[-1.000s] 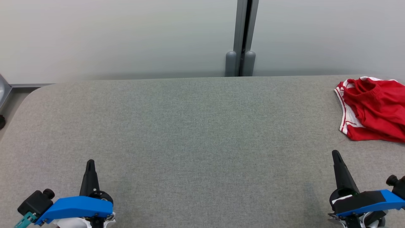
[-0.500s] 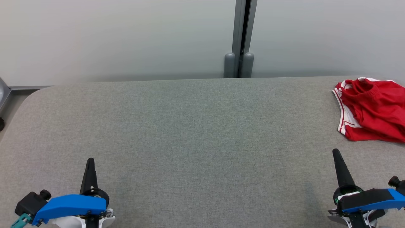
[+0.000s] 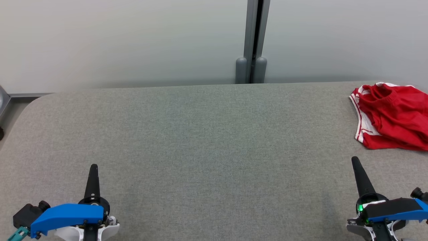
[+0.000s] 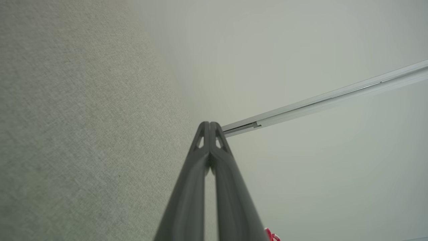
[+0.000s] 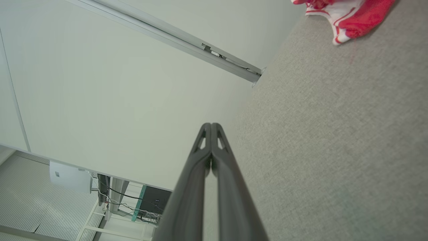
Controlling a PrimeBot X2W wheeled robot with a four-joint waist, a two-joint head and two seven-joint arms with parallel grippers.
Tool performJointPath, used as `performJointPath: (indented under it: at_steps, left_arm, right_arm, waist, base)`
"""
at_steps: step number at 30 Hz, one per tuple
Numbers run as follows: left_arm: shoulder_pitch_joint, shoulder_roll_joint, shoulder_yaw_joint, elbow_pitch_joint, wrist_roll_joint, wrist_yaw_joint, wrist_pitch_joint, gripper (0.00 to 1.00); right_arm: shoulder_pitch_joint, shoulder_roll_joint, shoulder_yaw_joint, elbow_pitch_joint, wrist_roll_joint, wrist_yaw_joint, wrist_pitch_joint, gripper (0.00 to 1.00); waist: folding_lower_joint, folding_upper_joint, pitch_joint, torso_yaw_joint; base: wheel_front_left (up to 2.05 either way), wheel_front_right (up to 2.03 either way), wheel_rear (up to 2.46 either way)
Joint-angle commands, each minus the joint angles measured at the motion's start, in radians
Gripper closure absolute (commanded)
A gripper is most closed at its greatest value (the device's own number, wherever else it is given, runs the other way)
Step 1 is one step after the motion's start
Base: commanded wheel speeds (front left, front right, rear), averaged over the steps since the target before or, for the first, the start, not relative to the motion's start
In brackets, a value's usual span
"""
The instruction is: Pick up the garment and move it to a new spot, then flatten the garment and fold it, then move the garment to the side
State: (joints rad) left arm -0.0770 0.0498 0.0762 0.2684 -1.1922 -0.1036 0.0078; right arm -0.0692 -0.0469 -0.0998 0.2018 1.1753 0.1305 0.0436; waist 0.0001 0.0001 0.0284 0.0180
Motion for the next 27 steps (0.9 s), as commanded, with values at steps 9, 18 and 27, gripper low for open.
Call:
performJointPath:
  at_steps: [9, 18, 27]
  left_arm:
    - [-0.023, 0.001, 0.011, -0.013, -0.098, -0.011, 0.025, 1.00]
    - [-0.028, 0.001, 0.019, -0.016, -0.176, -0.015, 0.045, 1.00]
    - [-0.032, 0.001, 0.026, -0.019, -0.248, -0.020, 0.064, 1.00]
  right_arm:
    - [-0.025, -0.005, -0.005, 0.005, 0.104, 0.000, 0.018, 1.00]
    - [-0.031, -0.005, -0.008, 0.015, 0.184, 0.000, 0.031, 1.00]
    - [-0.034, -0.005, -0.011, 0.024, 0.260, 0.000, 0.044, 1.00]
  waist:
    - [-0.0001, -0.0001, -0.005, -0.003]
    - [-0.0001, -0.0001, -0.009, -0.006]
    - [-0.0001, -0.0001, -0.013, -0.009]
  base:
    - [0.00, 0.00, 0.00]
    - [0.00, 0.00, 0.00]
    - [0.00, 0.00, 0.00]
